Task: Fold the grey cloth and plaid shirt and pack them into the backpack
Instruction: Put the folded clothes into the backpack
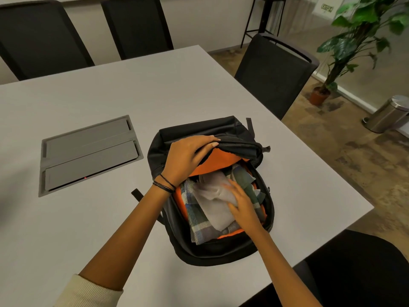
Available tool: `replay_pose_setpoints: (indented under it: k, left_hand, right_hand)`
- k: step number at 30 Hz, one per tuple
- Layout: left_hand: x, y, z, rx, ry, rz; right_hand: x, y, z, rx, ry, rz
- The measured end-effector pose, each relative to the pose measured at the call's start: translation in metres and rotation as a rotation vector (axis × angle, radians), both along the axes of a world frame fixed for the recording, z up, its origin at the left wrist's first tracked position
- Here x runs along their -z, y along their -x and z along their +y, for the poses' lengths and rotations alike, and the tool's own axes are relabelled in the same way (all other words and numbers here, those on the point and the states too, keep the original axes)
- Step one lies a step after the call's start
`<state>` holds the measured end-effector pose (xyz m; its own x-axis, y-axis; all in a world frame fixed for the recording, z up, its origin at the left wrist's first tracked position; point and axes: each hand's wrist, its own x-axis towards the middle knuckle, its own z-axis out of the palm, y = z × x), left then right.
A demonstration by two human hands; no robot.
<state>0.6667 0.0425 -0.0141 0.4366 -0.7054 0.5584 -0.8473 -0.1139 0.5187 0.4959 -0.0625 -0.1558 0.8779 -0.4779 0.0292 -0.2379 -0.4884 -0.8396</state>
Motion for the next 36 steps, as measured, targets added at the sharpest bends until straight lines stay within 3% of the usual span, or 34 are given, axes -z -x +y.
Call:
replay_pose_setpoints:
  k: [3, 5, 8, 13, 17, 22, 29, 33, 36]
  left_hand:
    - [-0.001, 0.0, 0.0, 0.004, -0.02, 0.003]
    - [-0.002, -0.001, 0.0, 0.001, -0.035, 0.008]
    - [-0.004, -0.002, 0.0, -0.001, -0.039, 0.022]
    - [-0.004, -0.001, 0.0, 0.01, -0.039, 0.009]
    - [-0.004, -0.002, 0.001, 0.011, -0.05, 0.001]
    - [-0.003, -0.001, 0.002, 0.033, -0.055, -0.016]
    - [0.008, 0.013, 0.009, 0.159, -0.025, -0.085]
    - [0.011, 0.014, 0.012, 0.141, -0.03, -0.064]
    - [0.009, 0.013, 0.013, 0.132, -0.032, -0.063]
  right_hand:
    - [-0.014, -0.012, 0.013, 0.34, -0.326, -0.103]
    - [-0.015, -0.017, 0.017, 0.363, -0.375, -0.091]
    - [-0.009, -0.013, 0.009, 0.129, -0.249, -0.082]
    - [0.007, 0.001, -0.008, -0.225, -0.001, 0.125]
    - [0.008, 0.003, -0.011, -0.264, 0.016, 0.208]
    - [0.02, 0.01, -0.014, -0.344, 0.351, 0.227]
    - [0.038, -0.004, 0.003, -0.143, 0.36, 0.169]
    - [0.029, -0.003, -0.002, -0.218, 0.241, 0.193]
    - [0.021, 0.01, -0.015, -0.199, 0.289, 0.17]
